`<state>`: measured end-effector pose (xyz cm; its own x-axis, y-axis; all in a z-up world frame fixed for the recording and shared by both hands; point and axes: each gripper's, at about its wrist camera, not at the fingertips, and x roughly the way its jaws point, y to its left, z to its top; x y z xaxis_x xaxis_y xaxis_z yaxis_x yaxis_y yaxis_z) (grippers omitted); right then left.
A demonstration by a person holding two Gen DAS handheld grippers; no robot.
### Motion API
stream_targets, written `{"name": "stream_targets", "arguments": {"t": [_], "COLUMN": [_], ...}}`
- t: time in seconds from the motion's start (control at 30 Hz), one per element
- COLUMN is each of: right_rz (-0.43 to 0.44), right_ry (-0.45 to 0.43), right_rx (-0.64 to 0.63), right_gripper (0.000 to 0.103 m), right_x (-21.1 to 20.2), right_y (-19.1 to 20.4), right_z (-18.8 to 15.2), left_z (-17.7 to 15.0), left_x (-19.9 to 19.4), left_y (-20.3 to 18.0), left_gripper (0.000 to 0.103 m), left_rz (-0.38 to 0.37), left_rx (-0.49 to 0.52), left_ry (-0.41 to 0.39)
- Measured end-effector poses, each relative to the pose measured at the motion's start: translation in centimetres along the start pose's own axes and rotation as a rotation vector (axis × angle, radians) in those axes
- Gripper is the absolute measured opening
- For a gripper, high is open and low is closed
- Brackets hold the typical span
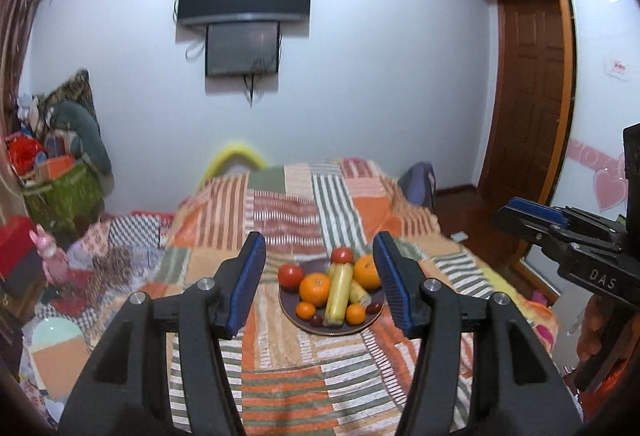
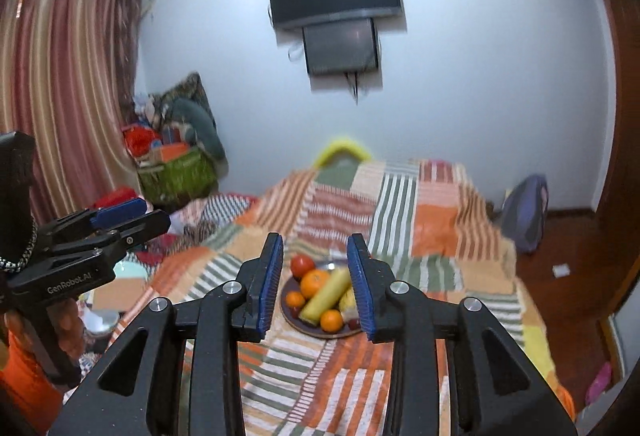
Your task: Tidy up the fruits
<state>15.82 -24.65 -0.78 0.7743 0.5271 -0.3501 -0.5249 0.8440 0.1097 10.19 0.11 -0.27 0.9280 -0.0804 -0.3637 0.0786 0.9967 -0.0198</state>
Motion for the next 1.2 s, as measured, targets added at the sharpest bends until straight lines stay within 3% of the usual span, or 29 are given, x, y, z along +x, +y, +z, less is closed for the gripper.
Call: {"name": "stream_targets", "arguments": {"t": [0.1, 0.2, 0.3, 0.37, 0.53, 0.6, 0.83, 1.2], "right_rz": [-0.017, -0.020, -0.016, -0.027, -0.056, -0.070, -0.115, -0.152], "right_ry": [-0.072, -0.113, -0.137, -0.150, -0.174, -0.180, -0.199, -0.210], "right_rx": [-0.011, -0.011, -0.004, -0.001, -0.001, 0.002, 0.011, 0.008], "right_gripper": [0.045, 0.046, 0.050, 0.061, 0.077, 0.086, 0.101, 0.103], "right_x": [-2.3, -3.7, -4.4, -4.4, -4.5, -4.7, -5.3, -6.1], "right_y": [1.2, 1.9, 2.4, 2.5, 3.0, 3.0, 3.2, 3.3], "right_z": [0.2, 0.4, 0.4, 0.3, 0.1, 0.0, -0.2, -0.7], "left_z": [0.5, 0.7, 0.9, 0.9, 0.8, 0.6, 0.4, 0.1], "left_x": [-2.9, -4.7, -6.3, -7.3, -8.7, -9.0, -9.5, -9.1], "left_y": [-0.7, -1.0, -1.4, -1.4, -1.1, -1.3, -1.5, -1.9], "left_gripper": [0.056, 0.060, 0.078, 0.087, 0.100, 0.102, 0.103, 0.103], "left_rz": [-0.016, -0.023, -0.012, -0.010, -0.002, 0.007, 0.014, 0.016], "left_rx": [0.005, 0.010, 0.005, -0.001, -0.012, -0.008, 0.001, 0.009], "left_ry": [-0.056, -0.092, -0.132, -0.158, -0.192, -0.202, -0.213, -0.199]}}
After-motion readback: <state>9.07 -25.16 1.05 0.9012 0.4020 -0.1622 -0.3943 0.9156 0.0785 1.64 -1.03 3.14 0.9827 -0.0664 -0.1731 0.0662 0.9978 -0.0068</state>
